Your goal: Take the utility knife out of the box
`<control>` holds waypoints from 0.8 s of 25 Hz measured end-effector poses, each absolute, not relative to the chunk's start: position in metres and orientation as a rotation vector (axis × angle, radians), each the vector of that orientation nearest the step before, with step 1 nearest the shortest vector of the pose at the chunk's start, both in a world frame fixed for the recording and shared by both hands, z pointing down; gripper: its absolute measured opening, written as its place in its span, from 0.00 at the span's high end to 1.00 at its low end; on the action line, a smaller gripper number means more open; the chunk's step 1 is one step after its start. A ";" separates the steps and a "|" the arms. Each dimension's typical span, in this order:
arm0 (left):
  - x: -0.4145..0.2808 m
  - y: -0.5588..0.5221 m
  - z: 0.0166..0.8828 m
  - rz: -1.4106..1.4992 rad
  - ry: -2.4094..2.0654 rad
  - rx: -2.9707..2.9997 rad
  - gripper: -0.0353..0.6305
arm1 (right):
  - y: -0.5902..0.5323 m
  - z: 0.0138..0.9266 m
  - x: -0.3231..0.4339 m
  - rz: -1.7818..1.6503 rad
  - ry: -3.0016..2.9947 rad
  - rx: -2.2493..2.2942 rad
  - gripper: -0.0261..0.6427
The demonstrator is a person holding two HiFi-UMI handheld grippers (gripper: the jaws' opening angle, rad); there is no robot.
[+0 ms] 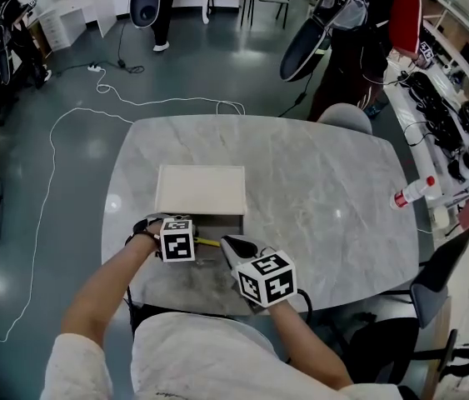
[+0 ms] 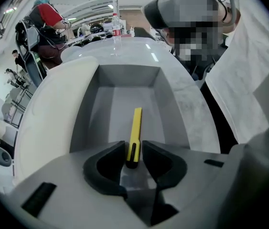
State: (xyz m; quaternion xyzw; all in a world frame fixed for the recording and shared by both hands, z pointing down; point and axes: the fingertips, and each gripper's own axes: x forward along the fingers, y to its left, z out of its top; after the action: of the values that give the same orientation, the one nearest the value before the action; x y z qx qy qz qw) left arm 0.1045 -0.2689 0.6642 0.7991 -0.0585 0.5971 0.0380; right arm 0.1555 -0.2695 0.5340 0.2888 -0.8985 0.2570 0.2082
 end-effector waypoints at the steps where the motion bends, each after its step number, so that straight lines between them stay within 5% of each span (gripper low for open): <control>1: 0.104 -0.269 0.664 1.829 -0.175 2.446 0.81 | -0.269 0.535 0.155 0.717 -2.501 0.802 0.95; 20: 0.101 -0.264 0.662 1.789 -0.291 2.436 0.85 | -0.261 0.535 0.147 0.771 -2.494 0.890 0.95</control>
State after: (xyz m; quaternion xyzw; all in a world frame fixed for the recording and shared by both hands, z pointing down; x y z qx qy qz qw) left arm 0.1014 -0.2641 0.6622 0.8011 -0.0957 0.5884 0.0524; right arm 0.1472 -0.2611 0.5351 0.3167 -0.8878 0.2744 0.1905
